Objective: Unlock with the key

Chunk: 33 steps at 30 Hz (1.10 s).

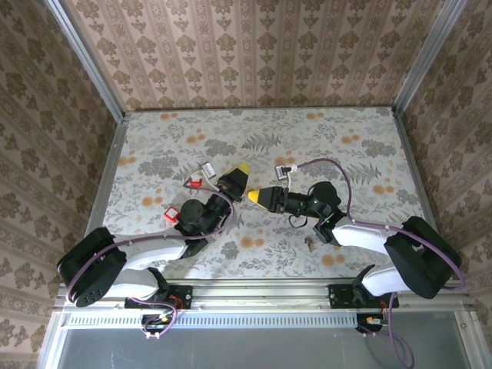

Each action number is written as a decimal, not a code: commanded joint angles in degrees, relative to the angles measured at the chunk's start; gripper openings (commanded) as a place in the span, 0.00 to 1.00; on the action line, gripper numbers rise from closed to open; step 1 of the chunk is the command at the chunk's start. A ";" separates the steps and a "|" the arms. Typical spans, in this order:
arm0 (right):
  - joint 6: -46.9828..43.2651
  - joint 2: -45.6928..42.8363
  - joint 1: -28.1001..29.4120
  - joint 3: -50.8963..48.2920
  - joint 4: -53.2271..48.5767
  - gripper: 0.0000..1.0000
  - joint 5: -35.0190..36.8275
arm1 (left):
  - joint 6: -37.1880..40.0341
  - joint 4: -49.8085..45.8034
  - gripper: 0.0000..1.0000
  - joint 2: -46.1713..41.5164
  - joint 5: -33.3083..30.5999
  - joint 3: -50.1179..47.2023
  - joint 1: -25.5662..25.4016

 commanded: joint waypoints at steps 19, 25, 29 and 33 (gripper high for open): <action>-0.70 0.98 1.03 2.43 0.96 0.04 -2.63 | 0.35 1.49 0.00 -0.87 -4.76 -4.26 -1.52; -6.77 -5.18 1.23 3.65 -11.90 0.00 -2.41 | -2.19 0.26 0.70 -3.22 -7.21 -8.83 -1.01; -17.65 -12.05 1.68 6.85 -36.03 0.00 0.79 | -8.40 -23.08 1.00 -11.96 -3.52 -6.93 4.71; -26.62 -17.84 1.66 9.96 -57.95 0.00 6.41 | -2.96 -66.88 1.00 -20.60 -0.37 6.54 11.33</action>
